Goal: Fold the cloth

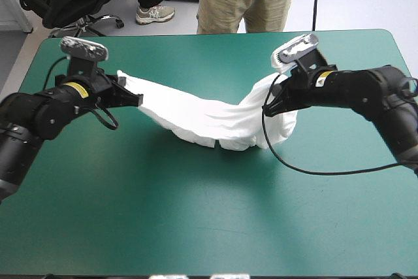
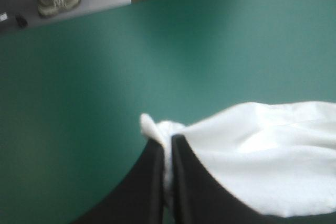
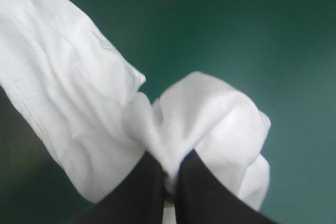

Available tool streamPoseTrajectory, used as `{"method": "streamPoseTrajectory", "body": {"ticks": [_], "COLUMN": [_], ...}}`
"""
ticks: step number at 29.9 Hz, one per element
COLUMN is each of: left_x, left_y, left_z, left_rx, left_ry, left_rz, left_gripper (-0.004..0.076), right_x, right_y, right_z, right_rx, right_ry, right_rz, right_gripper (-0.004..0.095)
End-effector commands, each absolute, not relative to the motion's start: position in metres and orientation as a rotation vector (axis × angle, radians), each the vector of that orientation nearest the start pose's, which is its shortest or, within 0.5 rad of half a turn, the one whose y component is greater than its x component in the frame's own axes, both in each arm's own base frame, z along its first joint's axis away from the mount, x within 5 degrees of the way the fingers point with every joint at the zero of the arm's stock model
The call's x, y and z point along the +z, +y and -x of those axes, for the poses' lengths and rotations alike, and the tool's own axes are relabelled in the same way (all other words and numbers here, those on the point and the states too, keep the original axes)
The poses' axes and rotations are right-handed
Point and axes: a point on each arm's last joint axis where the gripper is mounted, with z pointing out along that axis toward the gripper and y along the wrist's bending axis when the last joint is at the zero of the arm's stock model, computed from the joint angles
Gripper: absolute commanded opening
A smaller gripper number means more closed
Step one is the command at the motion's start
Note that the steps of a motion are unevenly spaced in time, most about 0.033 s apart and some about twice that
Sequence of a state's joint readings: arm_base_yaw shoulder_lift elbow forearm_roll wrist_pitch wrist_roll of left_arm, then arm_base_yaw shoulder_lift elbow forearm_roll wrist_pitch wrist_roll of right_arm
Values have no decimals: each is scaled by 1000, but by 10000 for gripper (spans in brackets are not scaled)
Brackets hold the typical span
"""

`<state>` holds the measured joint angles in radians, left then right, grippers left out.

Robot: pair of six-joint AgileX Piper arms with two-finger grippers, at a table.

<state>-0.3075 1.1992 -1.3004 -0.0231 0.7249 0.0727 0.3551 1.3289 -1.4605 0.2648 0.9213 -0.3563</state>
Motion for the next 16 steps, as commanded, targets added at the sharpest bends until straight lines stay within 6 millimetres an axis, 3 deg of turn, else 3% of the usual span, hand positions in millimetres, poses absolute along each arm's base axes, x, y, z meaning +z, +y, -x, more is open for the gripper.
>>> {"method": "streamPoseTrajectory", "body": {"ticks": [1,10,16], "left_x": [488,587,642], "left_y": [-70,-53,-35], "left_z": [-216,-161,-105], "left_rx": [-166,-86,-44], "left_ry": [1828,1525,1320], "left_rz": [-379,-423,-409], "left_gripper": [-12,-12,-12], "right_x": [494,582,617], "right_y": [105,83,69], "right_z": [-222,-154,-110], "right_rx": [351,318,300], "right_ry": [1869,1545,1443], "right_rz": [669,681,706], "right_gripper": [-17,-17,-16]}}
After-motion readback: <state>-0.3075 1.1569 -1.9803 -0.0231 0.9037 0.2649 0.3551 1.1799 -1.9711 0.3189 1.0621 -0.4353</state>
